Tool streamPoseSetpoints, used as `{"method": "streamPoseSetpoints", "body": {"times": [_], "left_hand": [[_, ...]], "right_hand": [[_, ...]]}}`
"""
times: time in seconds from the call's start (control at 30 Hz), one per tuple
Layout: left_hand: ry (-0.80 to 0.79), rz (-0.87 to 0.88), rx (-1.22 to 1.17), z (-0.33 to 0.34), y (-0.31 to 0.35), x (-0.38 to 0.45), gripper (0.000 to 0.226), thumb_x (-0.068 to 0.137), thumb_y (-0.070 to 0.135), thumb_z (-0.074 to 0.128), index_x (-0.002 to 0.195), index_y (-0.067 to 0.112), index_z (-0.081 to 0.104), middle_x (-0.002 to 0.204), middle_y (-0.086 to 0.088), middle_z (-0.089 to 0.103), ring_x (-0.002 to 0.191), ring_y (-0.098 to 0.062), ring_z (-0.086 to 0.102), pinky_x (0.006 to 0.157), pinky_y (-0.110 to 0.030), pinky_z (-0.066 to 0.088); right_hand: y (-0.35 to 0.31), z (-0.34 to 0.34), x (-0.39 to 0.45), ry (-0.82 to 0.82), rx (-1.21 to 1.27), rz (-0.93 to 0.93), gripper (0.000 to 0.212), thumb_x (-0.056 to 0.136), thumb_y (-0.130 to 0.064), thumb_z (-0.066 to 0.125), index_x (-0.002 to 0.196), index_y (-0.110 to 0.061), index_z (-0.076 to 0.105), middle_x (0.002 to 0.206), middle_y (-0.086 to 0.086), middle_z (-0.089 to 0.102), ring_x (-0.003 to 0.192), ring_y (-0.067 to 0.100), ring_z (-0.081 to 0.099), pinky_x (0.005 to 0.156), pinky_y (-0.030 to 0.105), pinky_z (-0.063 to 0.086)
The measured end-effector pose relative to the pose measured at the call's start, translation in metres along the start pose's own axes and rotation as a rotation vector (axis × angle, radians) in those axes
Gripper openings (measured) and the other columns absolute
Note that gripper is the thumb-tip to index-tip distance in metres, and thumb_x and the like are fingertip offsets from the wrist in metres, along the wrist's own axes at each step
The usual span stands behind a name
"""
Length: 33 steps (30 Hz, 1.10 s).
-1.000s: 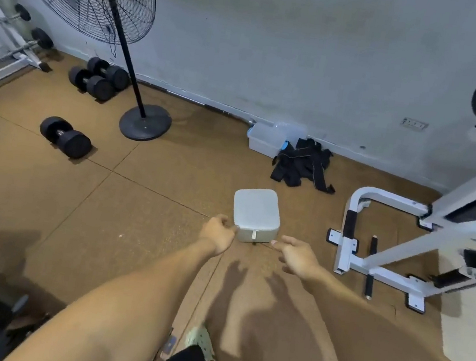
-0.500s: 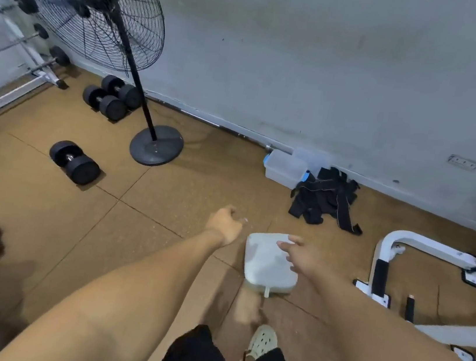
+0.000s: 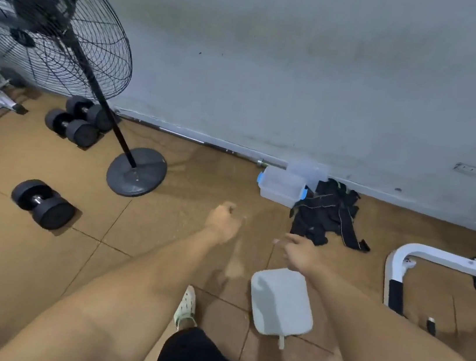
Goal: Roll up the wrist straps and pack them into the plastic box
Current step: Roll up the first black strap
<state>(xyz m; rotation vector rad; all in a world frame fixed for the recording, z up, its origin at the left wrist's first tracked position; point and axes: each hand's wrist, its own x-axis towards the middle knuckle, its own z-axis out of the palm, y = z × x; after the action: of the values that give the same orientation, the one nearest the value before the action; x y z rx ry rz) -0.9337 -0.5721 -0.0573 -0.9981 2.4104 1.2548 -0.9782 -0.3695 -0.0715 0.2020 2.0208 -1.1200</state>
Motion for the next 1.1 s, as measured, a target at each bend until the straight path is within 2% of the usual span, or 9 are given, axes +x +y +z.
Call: {"method": "streamPoseSetpoints", "body": {"times": [0.1, 0.17, 0.27, 0.4, 0.57, 0.73, 0.83, 1.0, 1.1], "left_hand": [[-0.023, 0.073, -0.021, -0.034, -0.013, 0.051, 0.048, 0.098, 0.027, 0.067, 0.138, 0.003, 0.055, 0.14, -0.013, 0.059, 0.128, -0.029, 0.056, 0.102, -0.028, 0.04], [-0.044, 0.055, -0.036, -0.062, -0.029, 0.081, 0.046, 0.099, 0.027, 0.066, 0.138, 0.006, 0.055, 0.139, -0.012, 0.059, 0.126, -0.029, 0.056, 0.1, -0.029, 0.042], [-0.095, 0.003, -0.005, -0.106, -0.047, 0.119, 0.047, 0.1, 0.035, 0.063, 0.141, 0.014, 0.054, 0.137, -0.006, 0.059, 0.119, -0.026, 0.058, 0.1, -0.031, 0.046], [-0.11, -0.017, 0.008, -0.141, -0.051, 0.177, 0.052, 0.098, 0.036, 0.065, 0.142, 0.013, 0.051, 0.141, -0.009, 0.057, 0.126, -0.031, 0.057, 0.108, -0.041, 0.047], [-0.108, 0.036, 0.078, -0.153, -0.029, 0.225, 0.052, 0.099, 0.038, 0.063, 0.143, 0.013, 0.052, 0.141, -0.007, 0.059, 0.127, -0.029, 0.057, 0.107, -0.036, 0.046], [-0.152, 0.061, 0.1, -0.138, 0.015, 0.275, 0.05, 0.099, 0.039, 0.062, 0.142, 0.016, 0.052, 0.139, -0.003, 0.059, 0.122, -0.024, 0.059, 0.095, -0.027, 0.044], [-0.16, 0.089, 0.134, -0.119, 0.056, 0.307, 0.051, 0.099, 0.038, 0.062, 0.144, 0.016, 0.052, 0.143, -0.005, 0.058, 0.127, -0.024, 0.057, 0.096, -0.026, 0.042], [-0.179, 0.148, 0.142, -0.071, 0.134, 0.357, 0.04, 0.099, 0.031, 0.062, 0.135, 0.014, 0.058, 0.134, -0.004, 0.062, 0.114, -0.021, 0.058, 0.091, -0.025, 0.04], [-0.247, 0.188, 0.184, -0.035, 0.175, 0.38, 0.039, 0.101, 0.031, 0.059, 0.133, 0.008, 0.06, 0.136, -0.004, 0.061, 0.122, -0.024, 0.057, 0.093, -0.028, 0.04]], "right_hand": [[-0.043, 0.033, 0.04, 0.059, 0.078, 0.029, 0.062, 0.095, -0.039, 0.07, 0.15, -0.02, 0.049, 0.149, 0.009, 0.053, 0.126, 0.033, 0.059, 0.108, 0.048, 0.05], [-0.077, 0.063, 0.055, 0.05, 0.121, 0.065, 0.059, 0.098, -0.034, 0.067, 0.151, -0.02, 0.045, 0.133, 0.014, 0.063, 0.128, 0.042, 0.058, 0.107, 0.05, 0.051], [-0.116, 0.098, 0.073, 0.039, 0.134, 0.076, 0.063, 0.098, -0.034, 0.068, 0.154, -0.019, 0.042, 0.106, 0.003, 0.065, 0.127, 0.041, 0.059, 0.106, 0.048, 0.051], [-0.149, 0.111, 0.098, 0.079, 0.146, 0.067, 0.062, 0.097, -0.033, 0.068, 0.152, -0.017, 0.045, 0.138, 0.006, 0.058, 0.113, 0.024, 0.06, 0.103, 0.036, 0.05], [-0.179, 0.102, 0.124, 0.133, 0.141, 0.129, 0.054, 0.101, -0.02, 0.062, 0.153, -0.015, 0.045, 0.14, 0.015, 0.061, 0.124, 0.04, 0.061, 0.101, 0.045, 0.051], [-0.197, 0.07, 0.17, 0.141, 0.138, 0.134, 0.059, 0.099, -0.025, 0.066, 0.153, -0.016, 0.045, 0.143, 0.013, 0.058, 0.128, 0.036, 0.059, 0.104, 0.043, 0.051], [-0.205, 0.032, 0.204, 0.13, 0.109, 0.088, 0.053, 0.097, -0.03, 0.068, 0.146, -0.017, 0.053, 0.141, 0.003, 0.059, 0.11, 0.02, 0.059, 0.09, 0.031, 0.05], [-0.197, -0.048, 0.274, 0.177, 0.123, 0.114, 0.019, 0.09, -0.031, 0.071, 0.107, -0.026, 0.071, 0.11, 0.001, 0.075, 0.104, 0.024, 0.069, 0.101, 0.046, 0.055], [-0.211, -0.094, 0.287, 0.224, 0.153, 0.153, 0.028, 0.096, -0.022, 0.069, 0.124, -0.021, 0.064, 0.115, 0.007, 0.071, 0.111, 0.028, 0.066, 0.104, 0.039, 0.05]]}}
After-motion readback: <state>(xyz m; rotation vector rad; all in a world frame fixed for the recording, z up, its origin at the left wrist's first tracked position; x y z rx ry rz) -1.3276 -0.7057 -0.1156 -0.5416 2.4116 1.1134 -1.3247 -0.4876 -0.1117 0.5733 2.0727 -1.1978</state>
